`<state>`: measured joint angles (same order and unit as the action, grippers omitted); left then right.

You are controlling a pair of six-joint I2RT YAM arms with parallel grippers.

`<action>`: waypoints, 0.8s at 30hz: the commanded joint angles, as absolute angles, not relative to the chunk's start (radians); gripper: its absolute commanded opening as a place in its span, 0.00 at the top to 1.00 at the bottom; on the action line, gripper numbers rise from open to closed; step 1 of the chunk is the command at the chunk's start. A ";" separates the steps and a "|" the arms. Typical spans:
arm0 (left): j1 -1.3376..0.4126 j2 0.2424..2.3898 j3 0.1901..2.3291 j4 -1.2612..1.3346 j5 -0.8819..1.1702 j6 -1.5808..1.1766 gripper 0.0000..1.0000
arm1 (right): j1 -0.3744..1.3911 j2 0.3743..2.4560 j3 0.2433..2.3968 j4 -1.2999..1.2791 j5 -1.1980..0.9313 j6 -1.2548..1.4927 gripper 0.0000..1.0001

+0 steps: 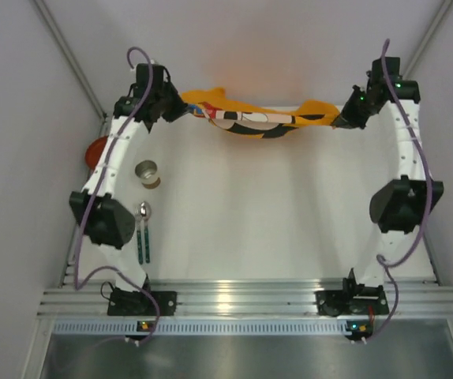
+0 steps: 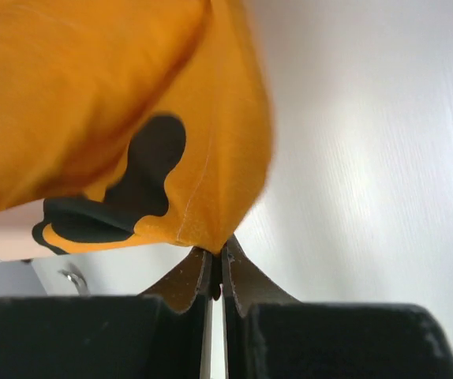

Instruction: Set the dinner table for one person

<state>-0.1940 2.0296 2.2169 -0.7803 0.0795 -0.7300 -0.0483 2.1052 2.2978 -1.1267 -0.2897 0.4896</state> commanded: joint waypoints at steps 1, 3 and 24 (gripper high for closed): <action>-0.235 1.579 1.859 -0.494 -0.045 -0.695 1.00 | -0.046 1.618 2.113 -1.155 -0.138 0.459 1.00; -0.236 1.421 1.632 -0.491 -0.075 -0.710 1.00 | -0.041 1.515 1.872 -1.120 -0.106 0.488 1.00; -0.554 1.019 0.735 -0.751 -0.117 -0.956 1.00 | -0.046 1.088 0.595 -0.888 -0.209 0.614 1.00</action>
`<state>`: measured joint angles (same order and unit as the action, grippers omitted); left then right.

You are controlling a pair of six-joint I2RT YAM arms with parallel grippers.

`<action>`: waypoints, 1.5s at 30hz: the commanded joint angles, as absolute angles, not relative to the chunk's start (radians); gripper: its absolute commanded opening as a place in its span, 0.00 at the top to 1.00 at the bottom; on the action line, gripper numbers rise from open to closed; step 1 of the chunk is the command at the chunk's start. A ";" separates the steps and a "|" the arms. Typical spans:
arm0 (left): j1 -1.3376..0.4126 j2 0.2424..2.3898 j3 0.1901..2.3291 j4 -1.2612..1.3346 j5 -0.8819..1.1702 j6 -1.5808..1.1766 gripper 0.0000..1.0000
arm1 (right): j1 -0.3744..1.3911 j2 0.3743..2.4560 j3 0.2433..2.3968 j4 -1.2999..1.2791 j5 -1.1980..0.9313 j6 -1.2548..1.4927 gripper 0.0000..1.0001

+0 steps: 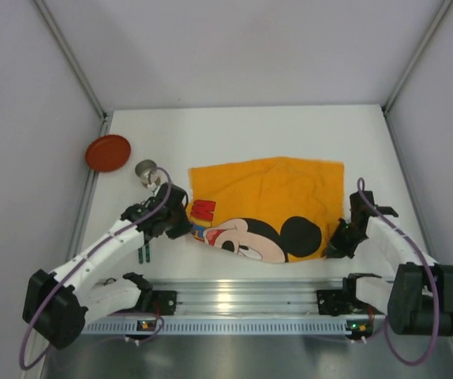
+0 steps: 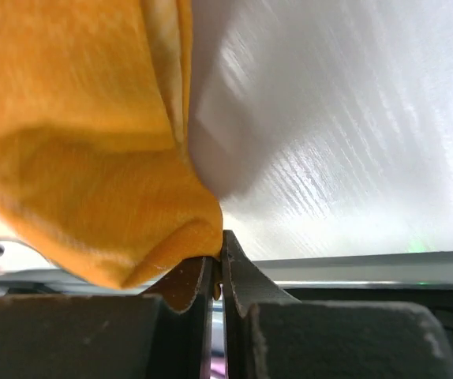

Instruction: Set the dinner table for one person

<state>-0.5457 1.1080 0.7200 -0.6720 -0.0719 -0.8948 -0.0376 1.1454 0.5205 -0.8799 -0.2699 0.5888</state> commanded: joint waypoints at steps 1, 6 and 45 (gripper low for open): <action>-0.554 1.002 0.735 -0.765 -0.115 -0.963 1.00 | -0.046 1.078 0.607 -0.909 -0.196 0.615 1.00; -0.555 0.917 0.689 -0.845 -0.100 -0.986 0.90 | -0.048 1.100 0.655 -0.902 -0.192 0.585 0.97; -0.279 1.985 1.373 -0.449 -0.023 -0.666 0.81 | -0.046 0.942 0.764 -1.034 -0.328 0.561 1.00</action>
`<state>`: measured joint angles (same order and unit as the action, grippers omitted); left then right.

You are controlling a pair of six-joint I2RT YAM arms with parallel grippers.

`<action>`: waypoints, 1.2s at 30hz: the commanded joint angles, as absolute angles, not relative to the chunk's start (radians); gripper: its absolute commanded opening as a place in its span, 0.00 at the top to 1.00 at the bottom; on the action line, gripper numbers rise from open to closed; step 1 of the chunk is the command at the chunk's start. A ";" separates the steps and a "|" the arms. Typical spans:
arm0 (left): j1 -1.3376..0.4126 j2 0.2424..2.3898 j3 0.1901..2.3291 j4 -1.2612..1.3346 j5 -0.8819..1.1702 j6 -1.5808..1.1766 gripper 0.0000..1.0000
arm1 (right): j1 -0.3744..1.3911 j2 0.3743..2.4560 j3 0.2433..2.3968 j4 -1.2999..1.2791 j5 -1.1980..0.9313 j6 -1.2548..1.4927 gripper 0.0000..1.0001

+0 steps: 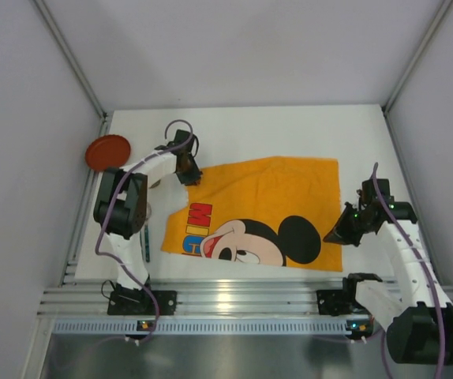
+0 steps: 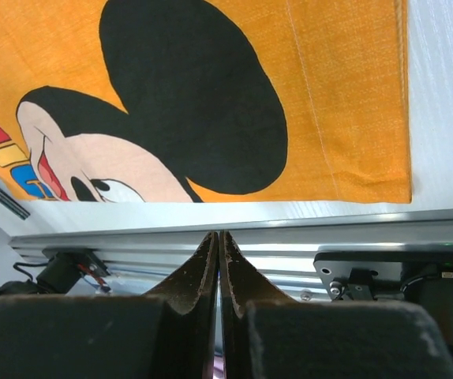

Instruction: Set the dinner table for one person

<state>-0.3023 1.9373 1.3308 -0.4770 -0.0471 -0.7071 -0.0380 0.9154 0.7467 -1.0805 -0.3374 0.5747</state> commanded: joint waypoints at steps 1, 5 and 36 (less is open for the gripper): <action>-0.269 1.999 1.390 -0.449 -0.025 -0.660 0.83 | -0.046 0.954 0.765 -1.016 -0.330 0.563 1.00; -0.249 2.069 1.440 -0.456 -0.034 -0.631 0.87 | -0.046 1.029 0.770 -0.971 -0.333 0.568 1.00; -0.054 2.246 1.655 -0.591 -0.100 -0.666 0.99 | -0.043 1.632 1.063 -0.703 -0.331 0.469 1.00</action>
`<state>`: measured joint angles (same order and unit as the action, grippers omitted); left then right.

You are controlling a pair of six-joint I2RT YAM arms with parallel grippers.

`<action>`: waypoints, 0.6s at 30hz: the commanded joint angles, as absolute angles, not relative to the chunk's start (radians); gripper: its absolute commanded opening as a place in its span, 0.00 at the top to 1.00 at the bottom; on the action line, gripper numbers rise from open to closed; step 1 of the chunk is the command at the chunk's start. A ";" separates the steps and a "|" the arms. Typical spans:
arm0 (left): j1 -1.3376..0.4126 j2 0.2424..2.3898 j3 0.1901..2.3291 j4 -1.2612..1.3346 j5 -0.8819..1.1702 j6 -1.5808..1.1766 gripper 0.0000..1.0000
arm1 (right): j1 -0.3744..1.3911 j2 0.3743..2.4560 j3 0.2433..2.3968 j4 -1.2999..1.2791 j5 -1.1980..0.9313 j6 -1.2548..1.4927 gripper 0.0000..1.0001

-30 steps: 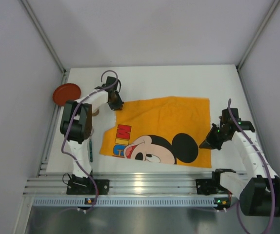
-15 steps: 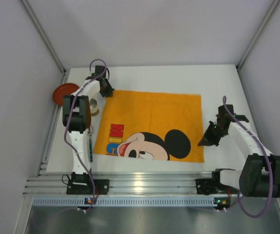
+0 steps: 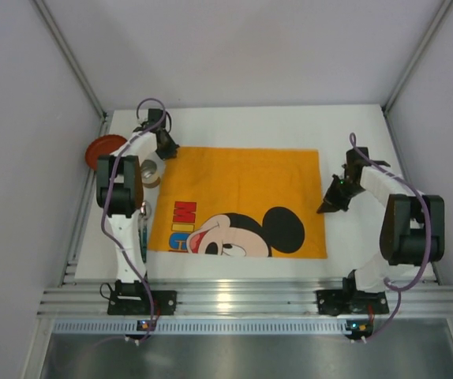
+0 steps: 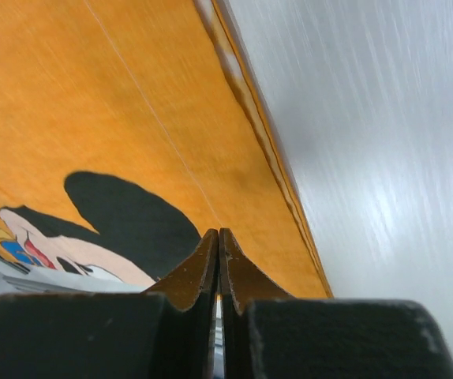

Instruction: Set the dinner table for one person

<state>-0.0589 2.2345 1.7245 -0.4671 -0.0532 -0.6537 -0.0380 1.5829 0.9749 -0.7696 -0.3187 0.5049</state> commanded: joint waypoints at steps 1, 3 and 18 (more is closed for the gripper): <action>-0.054 2.244 1.657 -0.604 -0.091 -0.669 0.94 | -0.041 1.653 1.080 -0.701 -0.334 0.465 1.00; -0.060 2.227 1.664 -0.612 -0.063 -0.670 0.78 | -0.038 1.698 1.106 -0.690 -0.363 0.460 1.00; -0.218 1.832 1.686 -0.779 -0.113 -0.651 0.11 | -0.029 1.761 1.042 -0.572 -0.446 0.430 1.00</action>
<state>-0.2379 1.9751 1.6863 -0.6998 -0.0559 -0.6586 -0.0349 1.7390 1.0477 -0.6220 -0.4305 0.4622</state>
